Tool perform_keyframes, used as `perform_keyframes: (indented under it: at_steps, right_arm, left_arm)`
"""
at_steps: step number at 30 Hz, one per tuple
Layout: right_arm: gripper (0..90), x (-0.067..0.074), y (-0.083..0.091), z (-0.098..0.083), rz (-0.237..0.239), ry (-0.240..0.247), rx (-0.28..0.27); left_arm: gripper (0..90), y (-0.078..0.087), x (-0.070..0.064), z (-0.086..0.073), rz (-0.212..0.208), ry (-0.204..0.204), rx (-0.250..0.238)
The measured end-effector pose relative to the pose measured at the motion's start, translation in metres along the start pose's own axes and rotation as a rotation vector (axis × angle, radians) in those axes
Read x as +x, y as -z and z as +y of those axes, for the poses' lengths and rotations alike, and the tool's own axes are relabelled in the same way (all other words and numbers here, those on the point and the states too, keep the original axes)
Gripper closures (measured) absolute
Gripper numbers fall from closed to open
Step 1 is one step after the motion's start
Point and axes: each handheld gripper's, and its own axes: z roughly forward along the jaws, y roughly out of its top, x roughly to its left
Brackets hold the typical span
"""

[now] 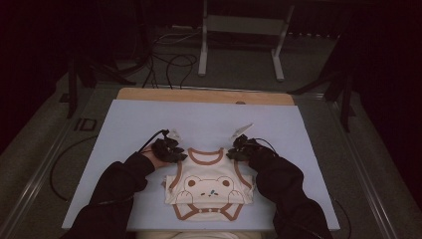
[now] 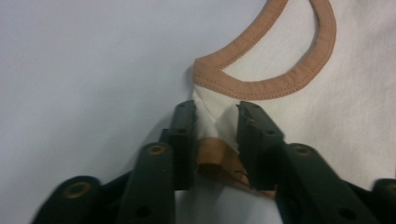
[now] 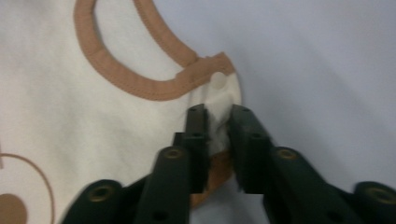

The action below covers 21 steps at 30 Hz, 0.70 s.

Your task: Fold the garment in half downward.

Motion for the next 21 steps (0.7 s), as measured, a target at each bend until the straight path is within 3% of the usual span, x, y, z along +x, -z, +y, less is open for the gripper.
perform_keyframes:
  at_steps: [4, 10, 15, 21]
  right_arm:
    - [82.7, 0.002, 0.000, 0.001, 0.005, 0.004, 0.007]
    - [83.3, 0.001, 0.001, 0.002, 0.013, -0.001, 0.015]
    - [83.4, -0.001, 0.004, 0.002, 0.014, -0.001, 0.000]
    - [83.4, -0.001, 0.013, 0.006, 0.001, 0.010, -0.020]
  left_arm:
    - [85.1, 0.000, 0.000, 0.002, -0.027, 0.005, 0.012]
    - [87.1, 0.001, -0.001, 0.003, -0.029, 0.009, 0.015]
    - [87.1, 0.006, 0.000, 0.005, -0.029, 0.013, -0.013]
    - [87.1, 0.019, -0.002, 0.012, -0.026, -0.014, -0.043]
